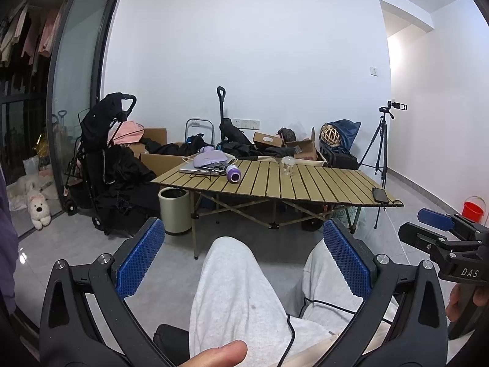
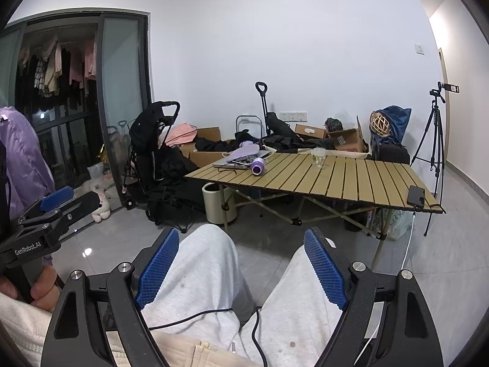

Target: Organize rigid objects

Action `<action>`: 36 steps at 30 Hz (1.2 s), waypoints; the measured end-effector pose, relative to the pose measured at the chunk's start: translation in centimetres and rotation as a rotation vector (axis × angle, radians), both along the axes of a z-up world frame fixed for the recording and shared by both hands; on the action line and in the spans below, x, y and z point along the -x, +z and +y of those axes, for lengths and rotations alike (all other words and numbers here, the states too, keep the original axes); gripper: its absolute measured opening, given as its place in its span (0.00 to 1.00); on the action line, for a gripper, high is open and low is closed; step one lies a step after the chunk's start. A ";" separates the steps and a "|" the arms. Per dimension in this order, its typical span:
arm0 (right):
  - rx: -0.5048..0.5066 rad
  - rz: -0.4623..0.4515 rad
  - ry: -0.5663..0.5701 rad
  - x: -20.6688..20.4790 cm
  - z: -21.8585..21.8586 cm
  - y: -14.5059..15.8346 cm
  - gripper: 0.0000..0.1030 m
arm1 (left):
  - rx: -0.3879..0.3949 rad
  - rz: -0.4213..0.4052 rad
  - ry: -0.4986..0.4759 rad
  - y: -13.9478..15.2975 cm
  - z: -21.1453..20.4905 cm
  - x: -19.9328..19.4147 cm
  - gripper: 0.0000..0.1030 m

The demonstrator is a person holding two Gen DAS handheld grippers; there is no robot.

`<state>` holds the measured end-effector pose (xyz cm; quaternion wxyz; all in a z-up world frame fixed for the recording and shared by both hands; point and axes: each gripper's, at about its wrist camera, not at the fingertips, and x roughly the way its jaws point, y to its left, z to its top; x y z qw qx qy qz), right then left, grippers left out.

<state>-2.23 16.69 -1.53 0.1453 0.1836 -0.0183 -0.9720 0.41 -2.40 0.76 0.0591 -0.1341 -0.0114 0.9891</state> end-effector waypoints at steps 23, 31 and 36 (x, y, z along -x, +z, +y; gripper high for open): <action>-0.001 -0.004 0.006 0.2 0.0 0.0 0.86 | 0.009 0.004 -0.001 0.0 0.6 -0.4 1.00; -0.002 -0.005 0.007 0.2 -0.1 0.0 0.86 | 0.010 0.002 -0.001 0.0 0.7 -0.4 1.00; -0.004 -0.002 0.007 0.1 -0.1 -0.1 0.86 | 0.010 0.001 -0.001 0.0 0.9 -0.4 1.00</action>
